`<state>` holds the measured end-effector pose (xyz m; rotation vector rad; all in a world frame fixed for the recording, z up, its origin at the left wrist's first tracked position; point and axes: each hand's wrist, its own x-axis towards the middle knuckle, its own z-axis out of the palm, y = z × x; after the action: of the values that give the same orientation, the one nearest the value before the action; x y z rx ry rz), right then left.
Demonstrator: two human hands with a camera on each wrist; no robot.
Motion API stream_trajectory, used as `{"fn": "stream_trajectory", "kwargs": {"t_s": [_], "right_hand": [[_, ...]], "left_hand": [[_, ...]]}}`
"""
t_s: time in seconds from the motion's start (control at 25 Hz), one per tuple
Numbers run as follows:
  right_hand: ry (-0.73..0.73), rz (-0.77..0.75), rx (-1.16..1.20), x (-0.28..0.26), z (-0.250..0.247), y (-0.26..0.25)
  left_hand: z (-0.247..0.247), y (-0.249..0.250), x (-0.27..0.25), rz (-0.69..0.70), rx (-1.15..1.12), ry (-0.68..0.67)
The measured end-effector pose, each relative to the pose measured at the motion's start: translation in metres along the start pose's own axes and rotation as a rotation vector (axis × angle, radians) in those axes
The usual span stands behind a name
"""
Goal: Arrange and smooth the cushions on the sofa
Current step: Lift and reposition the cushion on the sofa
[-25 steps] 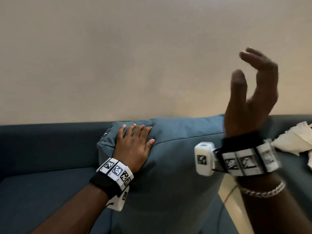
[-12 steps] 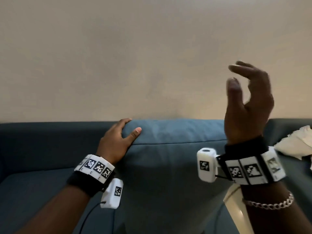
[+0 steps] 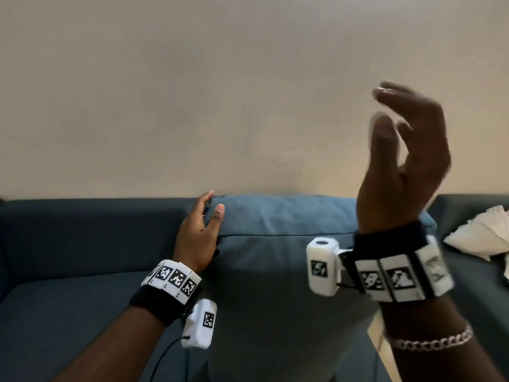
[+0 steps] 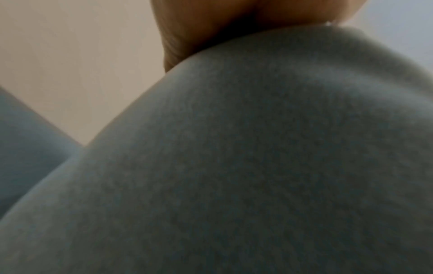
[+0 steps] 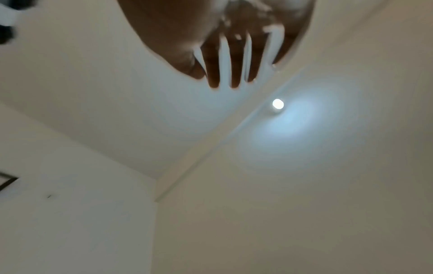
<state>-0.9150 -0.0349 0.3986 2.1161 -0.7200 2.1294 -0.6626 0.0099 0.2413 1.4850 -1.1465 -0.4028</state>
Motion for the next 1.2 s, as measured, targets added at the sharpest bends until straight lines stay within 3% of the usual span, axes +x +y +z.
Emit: {"fn": "stream_trajectory", "kwargs": {"t_s": [0.04,0.12,0.16,0.2,0.24,0.28,0.4,0.44,0.48,0.52,0.6,0.64,0.68,0.72,0.84,0.88,0.92,0.96,1.04,1.08,1.12,1.2], "right_hand": [[-0.152,0.010,-0.159,-0.030,0.008,0.000],[-1.008,0.039,-0.604,-0.111,0.033,0.016],[-1.281,0.039,-0.710,-0.130,0.040,0.026],[-1.342,0.087,-0.694,-0.126,0.044,0.030],[-1.206,0.168,-0.595,-0.104,0.046,0.029],[-0.981,0.250,-0.406,-0.075,0.045,0.023],[-0.247,0.068,0.000,-0.007,0.034,-0.010],[-0.137,0.036,0.045,-0.012,0.037,-0.019],[-0.154,0.003,-0.019,-0.030,0.044,-0.028],[-0.376,-0.008,-0.176,-0.062,0.055,-0.030],[-1.134,0.042,-0.549,-0.126,0.078,-0.020],[-1.285,0.075,-0.595,-0.135,0.085,-0.015],[-1.230,0.130,-0.518,-0.123,0.088,-0.014],[-1.059,0.201,-0.356,-0.098,0.089,-0.016],[-0.350,0.096,-0.009,-0.027,0.072,-0.040],[-0.228,0.068,0.012,-0.025,0.069,-0.043],[-0.234,0.054,-0.085,-0.036,0.069,-0.045],[-0.454,0.037,-0.261,-0.057,0.074,-0.043],[-1.171,0.036,-0.563,-0.120,0.092,-0.023],[-1.330,0.066,-0.557,-0.131,0.098,-0.013],[-1.278,0.125,-0.444,-0.120,0.098,-0.007],[-0.861,0.198,-0.126,-0.067,0.087,-0.007]], "left_hand": [[0.002,-0.005,0.001,-0.028,-0.090,0.041],[0.007,-0.018,0.000,-0.077,-0.258,0.053],[0.007,-0.023,-0.005,-0.118,-0.297,0.028],[0.006,-0.022,-0.007,-0.154,-0.312,0.015],[0.004,-0.024,-0.009,-0.204,-0.340,0.018],[-0.001,-0.017,-0.015,-0.265,-0.389,-0.003],[-0.003,-0.010,-0.024,-0.460,-0.567,-0.076],[-0.001,-0.011,-0.027,-0.478,-0.542,-0.062],[0.003,-0.016,-0.028,-0.483,-0.513,-0.054],[0.007,-0.017,-0.030,-0.465,-0.508,-0.055],[0.014,-0.019,-0.032,-0.419,-0.587,-0.057],[0.016,-0.025,-0.030,-0.435,-0.634,-0.057],[0.017,-0.021,-0.030,-0.466,-0.668,-0.043],[0.019,-0.024,-0.029,-0.484,-0.704,-0.032],[0.020,-0.020,-0.028,-0.473,-0.688,-0.055],[0.022,-0.023,-0.026,-0.458,-0.697,-0.070],[0.022,-0.016,-0.027,-0.427,-0.686,-0.063],[0.026,-0.016,-0.026,-0.392,-0.663,-0.047],[0.030,-0.015,-0.028,-0.319,-0.561,-0.006],[0.030,-0.012,-0.032,-0.297,-0.518,0.020],[0.030,-0.011,-0.031,-0.250,-0.487,0.043],[0.030,-0.006,-0.033,-0.144,-0.446,0.047]]}}
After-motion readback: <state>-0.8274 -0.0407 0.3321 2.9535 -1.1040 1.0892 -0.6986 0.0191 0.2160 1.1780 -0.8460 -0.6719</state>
